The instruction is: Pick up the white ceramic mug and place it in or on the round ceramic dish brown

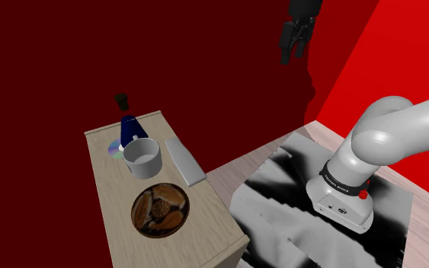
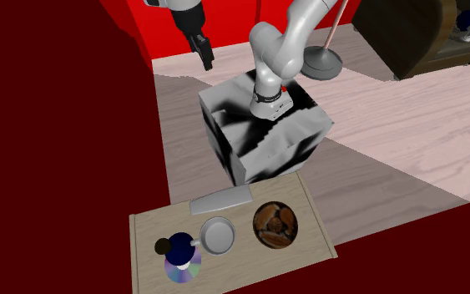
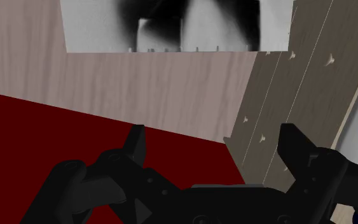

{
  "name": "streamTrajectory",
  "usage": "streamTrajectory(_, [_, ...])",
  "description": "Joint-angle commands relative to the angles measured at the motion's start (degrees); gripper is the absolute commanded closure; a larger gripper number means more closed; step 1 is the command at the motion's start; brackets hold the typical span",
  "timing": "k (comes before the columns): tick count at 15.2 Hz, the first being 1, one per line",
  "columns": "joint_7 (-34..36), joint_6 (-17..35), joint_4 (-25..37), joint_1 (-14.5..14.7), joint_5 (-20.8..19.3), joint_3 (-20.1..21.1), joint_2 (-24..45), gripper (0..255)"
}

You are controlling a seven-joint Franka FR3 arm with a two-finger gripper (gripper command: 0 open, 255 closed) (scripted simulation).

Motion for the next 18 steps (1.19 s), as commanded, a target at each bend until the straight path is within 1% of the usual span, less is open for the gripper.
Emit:
streamTrajectory(1, [0.0, 0.0, 0.0, 0.0, 0.0, 0.0, 0.0, 0])
streamTrajectory(6, [5.3, 6.1, -1.0, 1.9, 3.9, 5.1, 4.7, 0])
streamTrajectory(10, [9.3, 11.1, -0.6, 3.3, 6.5, 9.2, 9.7, 0])
streamTrajectory(14, [13.3, 16.0, 1.0, 4.4, 8.2, 13.2, 15.7, 0])
streamTrajectory(18, [17.5, 20.6, 3.8, 5.3, 8.8, 17.0, 22.5, 0])
